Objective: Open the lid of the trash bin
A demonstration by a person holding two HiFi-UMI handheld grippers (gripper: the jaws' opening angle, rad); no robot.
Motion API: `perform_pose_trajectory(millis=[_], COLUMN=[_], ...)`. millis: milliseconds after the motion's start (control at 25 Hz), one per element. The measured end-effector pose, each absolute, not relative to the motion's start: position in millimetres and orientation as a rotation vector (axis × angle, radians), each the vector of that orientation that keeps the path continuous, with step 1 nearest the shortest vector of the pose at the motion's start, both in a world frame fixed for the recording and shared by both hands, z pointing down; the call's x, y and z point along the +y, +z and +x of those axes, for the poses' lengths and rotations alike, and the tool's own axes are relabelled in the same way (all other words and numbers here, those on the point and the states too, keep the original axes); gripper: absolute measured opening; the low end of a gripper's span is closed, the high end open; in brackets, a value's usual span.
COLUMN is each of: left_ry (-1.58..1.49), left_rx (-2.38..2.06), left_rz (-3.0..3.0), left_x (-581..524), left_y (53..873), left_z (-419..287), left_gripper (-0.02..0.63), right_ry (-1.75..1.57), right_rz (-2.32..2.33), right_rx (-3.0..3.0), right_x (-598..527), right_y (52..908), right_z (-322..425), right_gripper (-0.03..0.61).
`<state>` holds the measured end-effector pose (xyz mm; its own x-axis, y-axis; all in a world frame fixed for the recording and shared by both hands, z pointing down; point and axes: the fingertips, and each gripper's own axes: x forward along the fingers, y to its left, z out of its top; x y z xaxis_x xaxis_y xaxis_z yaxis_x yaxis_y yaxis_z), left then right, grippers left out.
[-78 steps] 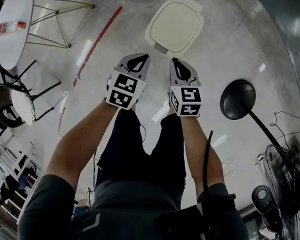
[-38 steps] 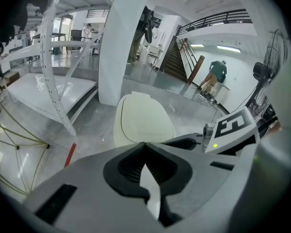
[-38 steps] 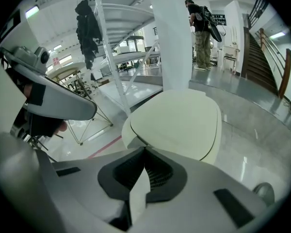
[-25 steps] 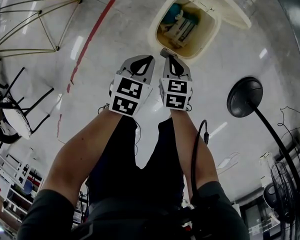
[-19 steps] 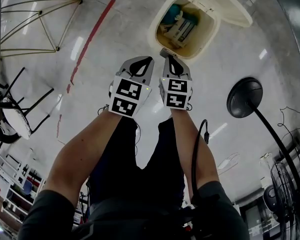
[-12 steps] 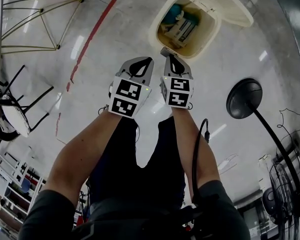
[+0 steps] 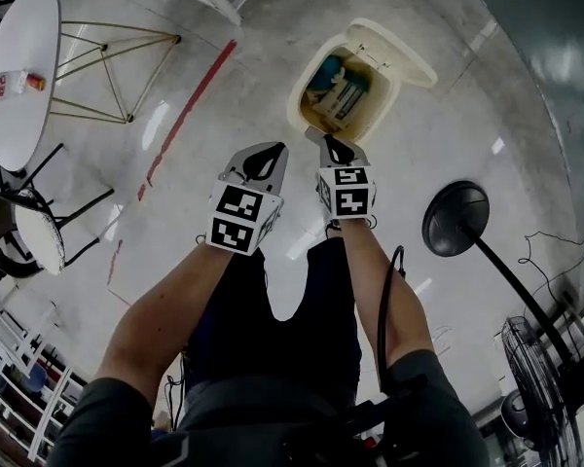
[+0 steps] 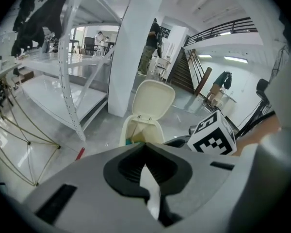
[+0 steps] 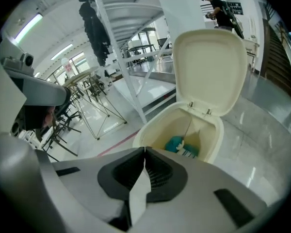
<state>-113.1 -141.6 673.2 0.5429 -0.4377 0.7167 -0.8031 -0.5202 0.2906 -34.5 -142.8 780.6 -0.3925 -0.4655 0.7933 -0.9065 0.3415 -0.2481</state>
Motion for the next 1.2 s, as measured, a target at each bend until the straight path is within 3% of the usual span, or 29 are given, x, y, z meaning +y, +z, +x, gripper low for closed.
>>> perform_pose_trajectory(millis=[720, 1200], left_ry=[0.578, 0.455], left_rx=[-1.019, -0.982], left_rz=[2.414, 2.575], left_x=[-138.4, -126.1], left_y=[424.6, 311.6], left_z=[-89.1, -50.5], left_gripper=[0.008, 0.008], right_ry=[0.791, 0.682], right_rz=[1.336, 1.453], right_rx=[-2.260, -2.394], right_x=[-126.3, -113.1], right_y=[481.2, 335.0], right_z=[2.2, 34.9], right_gripper=[0.028, 0.028])
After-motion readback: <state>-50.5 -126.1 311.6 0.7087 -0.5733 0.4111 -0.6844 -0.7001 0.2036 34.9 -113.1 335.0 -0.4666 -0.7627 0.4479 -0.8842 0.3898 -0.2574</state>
